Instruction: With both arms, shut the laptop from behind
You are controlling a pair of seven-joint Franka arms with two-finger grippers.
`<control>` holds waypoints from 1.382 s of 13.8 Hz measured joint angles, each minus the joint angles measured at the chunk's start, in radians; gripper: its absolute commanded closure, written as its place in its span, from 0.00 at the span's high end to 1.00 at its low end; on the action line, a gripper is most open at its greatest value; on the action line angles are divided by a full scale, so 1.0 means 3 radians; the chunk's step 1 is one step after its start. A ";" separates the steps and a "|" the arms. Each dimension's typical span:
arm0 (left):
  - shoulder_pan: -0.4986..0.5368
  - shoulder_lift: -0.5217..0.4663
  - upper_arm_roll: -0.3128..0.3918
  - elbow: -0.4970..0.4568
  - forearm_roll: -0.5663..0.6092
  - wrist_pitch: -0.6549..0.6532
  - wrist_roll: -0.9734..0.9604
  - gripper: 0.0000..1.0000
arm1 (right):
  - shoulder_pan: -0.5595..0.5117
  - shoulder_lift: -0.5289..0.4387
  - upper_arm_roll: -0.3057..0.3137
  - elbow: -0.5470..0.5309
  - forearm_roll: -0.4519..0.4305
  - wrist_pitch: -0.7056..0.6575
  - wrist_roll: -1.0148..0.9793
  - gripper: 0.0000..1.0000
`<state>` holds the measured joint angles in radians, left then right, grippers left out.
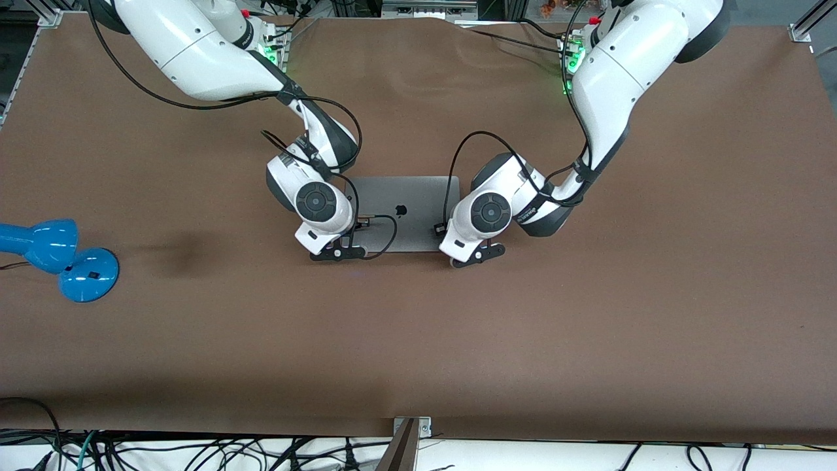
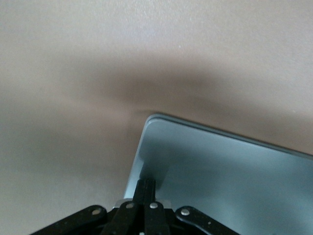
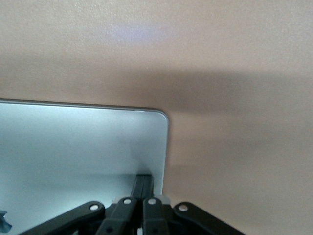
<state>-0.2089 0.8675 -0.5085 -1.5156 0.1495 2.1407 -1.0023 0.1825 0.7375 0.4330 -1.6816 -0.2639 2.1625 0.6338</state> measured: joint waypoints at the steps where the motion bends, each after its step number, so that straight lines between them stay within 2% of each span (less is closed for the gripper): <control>1: 0.0000 0.0004 -0.0002 0.0011 0.0006 -0.0003 0.0000 0.00 | 0.0000 0.0000 0.0000 0.0001 0.0000 -0.0001 0.0001 1.00; 3: -0.0002 0.0007 -0.0001 0.0021 0.0016 0.0000 0.0000 0.00 | -0.0009 -0.0001 -0.0008 0.0023 0.0000 0.0014 0.0004 1.00; 4: -0.0001 0.0008 0.0001 0.0028 0.0017 0.0001 0.0000 0.26 | -0.0025 -0.0005 -0.0010 0.0058 0.0000 0.0041 0.0004 1.00; 5: 0.0002 0.0007 0.0004 0.0047 0.0018 0.0003 0.0000 0.99 | -0.0050 -0.0018 -0.0010 0.0105 0.0000 0.0033 0.0003 1.00; 7: 0.0026 -0.0034 0.0004 0.0109 0.0021 -0.0023 0.0005 1.00 | -0.0124 -0.0109 -0.0011 0.0161 0.0000 -0.0087 0.0001 1.00; 9: 0.0042 -0.0189 0.0000 0.0157 0.0021 -0.0263 0.0008 1.00 | -0.0197 -0.0247 -0.0010 0.0170 0.0000 -0.0241 -0.0003 1.00; 15: 0.0123 -0.1050 0.0007 0.0169 0.0007 -0.1181 0.0254 1.00 | -0.0430 -0.0639 -0.0013 0.0201 0.0059 -0.0861 -0.0050 1.00; 17: 0.0154 -0.1362 0.0144 0.0140 -0.0114 -0.1403 0.0540 1.00 | -0.0578 -0.0758 -0.0022 0.0331 0.0161 -0.1275 -0.0297 1.00; 19: 0.0166 -0.1703 0.0435 0.0035 -0.0330 -0.1564 0.0935 1.00 | -0.0733 -0.0857 -0.0034 0.0530 0.0200 -0.1777 -0.0667 1.00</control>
<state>-0.1592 0.3566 -0.3781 -1.5049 0.0506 1.6714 -0.7217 -0.0374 0.4803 0.4228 -1.5225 -0.2039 1.6294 0.4336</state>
